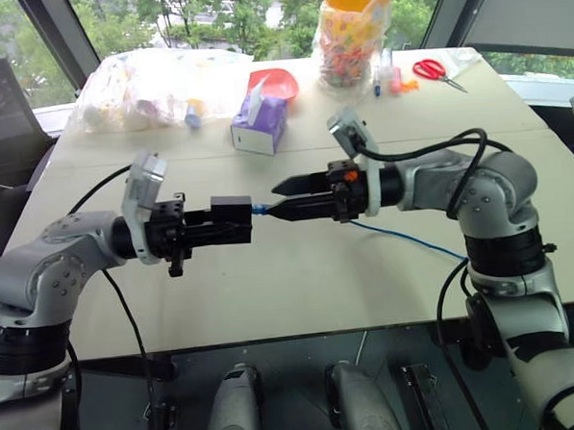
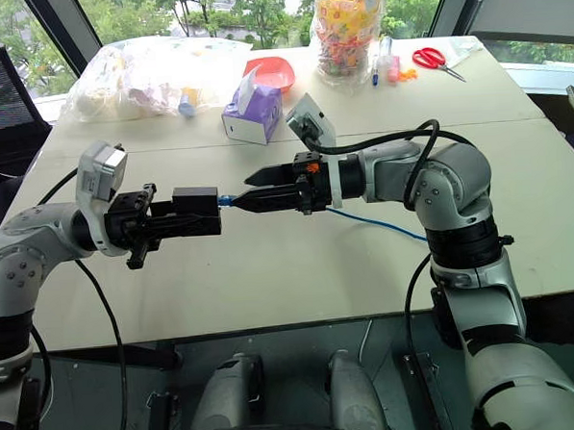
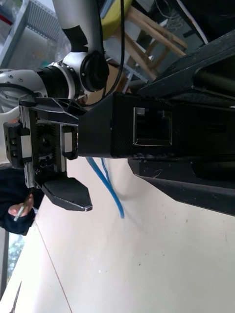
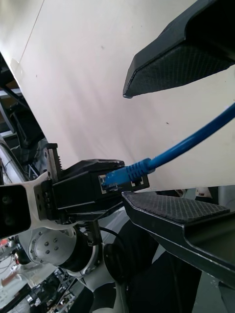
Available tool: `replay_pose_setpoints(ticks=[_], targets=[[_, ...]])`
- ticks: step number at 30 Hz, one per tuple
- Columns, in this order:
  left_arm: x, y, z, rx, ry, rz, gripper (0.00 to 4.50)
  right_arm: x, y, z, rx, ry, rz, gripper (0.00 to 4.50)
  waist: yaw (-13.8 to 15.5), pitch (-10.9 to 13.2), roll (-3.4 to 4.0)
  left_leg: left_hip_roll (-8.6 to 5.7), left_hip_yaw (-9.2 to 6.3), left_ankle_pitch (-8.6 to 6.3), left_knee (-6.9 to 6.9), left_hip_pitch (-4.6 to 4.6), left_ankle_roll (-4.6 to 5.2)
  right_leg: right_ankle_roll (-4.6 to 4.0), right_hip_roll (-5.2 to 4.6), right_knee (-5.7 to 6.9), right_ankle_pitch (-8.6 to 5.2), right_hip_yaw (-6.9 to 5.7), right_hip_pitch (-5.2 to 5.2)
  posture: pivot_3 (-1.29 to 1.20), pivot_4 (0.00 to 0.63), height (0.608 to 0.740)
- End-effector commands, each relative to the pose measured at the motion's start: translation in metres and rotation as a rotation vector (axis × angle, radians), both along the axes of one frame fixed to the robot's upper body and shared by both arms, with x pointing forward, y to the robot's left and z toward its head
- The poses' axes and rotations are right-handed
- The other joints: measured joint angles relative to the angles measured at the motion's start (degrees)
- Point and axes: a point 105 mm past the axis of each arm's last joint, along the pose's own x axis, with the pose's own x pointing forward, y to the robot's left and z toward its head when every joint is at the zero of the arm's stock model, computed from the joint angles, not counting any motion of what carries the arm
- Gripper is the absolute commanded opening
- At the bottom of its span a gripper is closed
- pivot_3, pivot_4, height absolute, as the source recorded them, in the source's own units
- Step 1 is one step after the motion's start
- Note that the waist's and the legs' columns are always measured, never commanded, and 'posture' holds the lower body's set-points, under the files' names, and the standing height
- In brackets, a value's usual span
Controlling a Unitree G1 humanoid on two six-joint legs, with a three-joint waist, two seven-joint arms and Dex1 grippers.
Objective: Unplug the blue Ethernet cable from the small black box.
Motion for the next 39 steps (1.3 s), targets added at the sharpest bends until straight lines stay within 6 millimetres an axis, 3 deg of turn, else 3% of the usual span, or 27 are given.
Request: replay_pose_setpoints(ticks=[1,15,18,22,23,32,38,39], targets=[[-0.001,-0.001,0.006,-0.009,-0.04,-0.006,0.55,-0.009,0.004,0.014,0.029,-0.052,0.038,3.15,-0.03,0.0,0.0,0.0,0.0,0.0,-0.01,0.0,0.0,0.0,0.0,0.0,0.0,0.0,-0.01,0.0,0.15,0.735],[0.0,0.0,0.006,-0.008,-0.042,0.002,0.55,-0.014,0.013,0.012,0.031,-0.051,0.064,3.15,-0.03,0.0,0.0,0.0,0.0,0.0,-0.01,0.0,0.0,0.0,0.0,0.0,0.0,0.0,-0.01,0.0,0.15,0.735],[-0.001,0.0,0.006,-0.007,-0.042,0.002,0.55,-0.014,0.014,0.012,0.032,-0.051,0.065,2.29,-0.04,0.0,0.0,0.0,0.0,0.0,-0.02,0.0,0.0,0.0,0.0,0.0,0.0,0.0,-0.01,0.0,0.15,0.735],[-0.001,-0.001,0.005,-0.007,-0.042,0.003,0.55,-0.015,0.015,0.012,0.032,-0.051,0.068,0.26,-0.03,0.0,0.0,0.0,0.0,0.0,-0.02,0.0,0.0,0.0,0.0,0.0,0.0,0.0,-0.01,0.0,0.15,0.735],[-0.001,-0.001,0.005,-0.007,-0.043,0.003,0.55,-0.015,0.015,0.012,0.031,-0.051,0.07,0.03,-0.02,0.0,0.0,0.0,0.0,0.0,-0.02,0.0,0.0,0.0,0.0,0.0,0.0,0.0,-0.01,0.0,0.15,0.735],[0.001,0.0,0.007,-0.014,-0.047,0.007,0.55,-0.019,0.016,0.011,0.03,-0.065,0.099,0.03,-0.03,0.0,0.0,0.0,0.0,0.0,-0.01,0.0,0.0,0.0,0.0,0.0,0.0,0.0,-0.01,0.0,0.15,0.735],[0.0,-0.001,0.007,-0.015,-0.046,0.004,0.55,-0.014,0.017,0.009,0.019,-0.078,0.065,2.65,-0.05,0.0,0.0,0.0,0.0,0.0,-0.02,0.0,0.0,0.0,0.0,0.0,0.0,0.0,-0.01,0.0,0.15,0.735],[0.0,-0.001,0.007,-0.014,-0.046,0.003,0.55,-0.014,0.017,0.009,0.021,-0.077,0.069,2.65,-0.04,0.0,0.0,0.0,0.0,0.0,-0.02,0.0,0.0,0.0,0.0,0.0,0.0,0.0,-0.01,0.0,0.15,0.735]])
